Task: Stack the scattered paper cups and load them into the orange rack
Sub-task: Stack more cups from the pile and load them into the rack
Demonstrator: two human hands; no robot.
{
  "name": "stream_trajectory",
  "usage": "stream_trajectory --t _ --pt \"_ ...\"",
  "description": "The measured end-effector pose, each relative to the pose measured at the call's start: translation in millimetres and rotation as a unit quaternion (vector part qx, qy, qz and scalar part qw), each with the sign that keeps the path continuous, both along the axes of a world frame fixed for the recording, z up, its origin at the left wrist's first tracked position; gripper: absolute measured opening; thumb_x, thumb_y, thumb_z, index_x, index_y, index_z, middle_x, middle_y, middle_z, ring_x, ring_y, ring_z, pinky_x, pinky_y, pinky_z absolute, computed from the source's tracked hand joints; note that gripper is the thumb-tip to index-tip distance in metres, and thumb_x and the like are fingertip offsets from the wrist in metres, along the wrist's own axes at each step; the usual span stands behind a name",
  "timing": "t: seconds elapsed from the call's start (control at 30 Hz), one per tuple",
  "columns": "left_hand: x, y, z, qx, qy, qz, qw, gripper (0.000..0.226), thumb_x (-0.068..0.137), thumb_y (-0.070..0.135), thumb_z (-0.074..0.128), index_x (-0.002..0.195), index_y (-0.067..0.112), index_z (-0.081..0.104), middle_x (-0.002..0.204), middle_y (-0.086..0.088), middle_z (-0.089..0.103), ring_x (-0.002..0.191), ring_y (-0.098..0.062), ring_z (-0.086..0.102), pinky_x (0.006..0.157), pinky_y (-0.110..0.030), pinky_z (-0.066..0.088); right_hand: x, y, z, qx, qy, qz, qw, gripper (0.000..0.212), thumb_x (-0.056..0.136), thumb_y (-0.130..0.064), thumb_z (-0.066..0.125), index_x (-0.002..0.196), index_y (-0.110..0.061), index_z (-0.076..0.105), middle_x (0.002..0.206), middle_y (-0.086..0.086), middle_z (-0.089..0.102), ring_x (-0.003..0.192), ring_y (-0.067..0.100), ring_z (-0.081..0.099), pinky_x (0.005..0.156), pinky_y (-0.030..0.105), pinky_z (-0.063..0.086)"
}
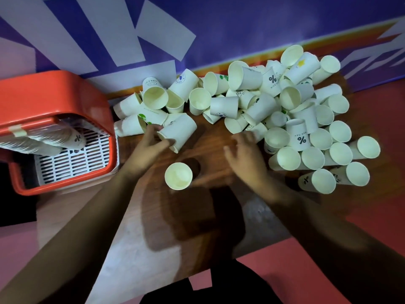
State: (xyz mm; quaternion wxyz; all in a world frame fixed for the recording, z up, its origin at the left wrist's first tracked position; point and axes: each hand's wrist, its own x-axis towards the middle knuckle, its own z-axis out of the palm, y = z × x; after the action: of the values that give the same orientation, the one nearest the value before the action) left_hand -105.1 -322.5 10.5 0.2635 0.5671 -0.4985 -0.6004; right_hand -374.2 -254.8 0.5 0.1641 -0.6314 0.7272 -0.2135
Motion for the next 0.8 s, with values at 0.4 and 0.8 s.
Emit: stream_trajectory --t 0.4,0.8 --pt "14.1 45.6 32.1 -0.175 -0.17 -0.224 0.943 0.043 0.076 0.06 0.072 0.113 0.051 0.052 0.108 0.022 0.049 0.109 -0.01 0.049 0.09 -0.028 0.041 -55.5 -51.0 -24.4 0.179 0.142 -0.114 0.967 0.045 0.095 -0.024 0.056 0.129 0.003 0.043 0.134 0.022 0.05 0.121 0.036 0.052 0.094 0.041 0.043" --pt "5.8 75.4 -8.1 -0.146 -0.207 -0.252 0.934 0.09 0.073 0.064 0.071 0.15 0.032 0.038 0.141 0.019 0.038 0.131 0.002 0.028 0.113 -0.027 0.027 -14.6 -6.8 16.8 0.132 -0.123 -0.088 0.98 0.019 0.089 -0.019 0.065 0.104 -0.007 0.069 0.104 0.003 0.068 0.095 0.012 0.06 0.071 0.013 0.038"
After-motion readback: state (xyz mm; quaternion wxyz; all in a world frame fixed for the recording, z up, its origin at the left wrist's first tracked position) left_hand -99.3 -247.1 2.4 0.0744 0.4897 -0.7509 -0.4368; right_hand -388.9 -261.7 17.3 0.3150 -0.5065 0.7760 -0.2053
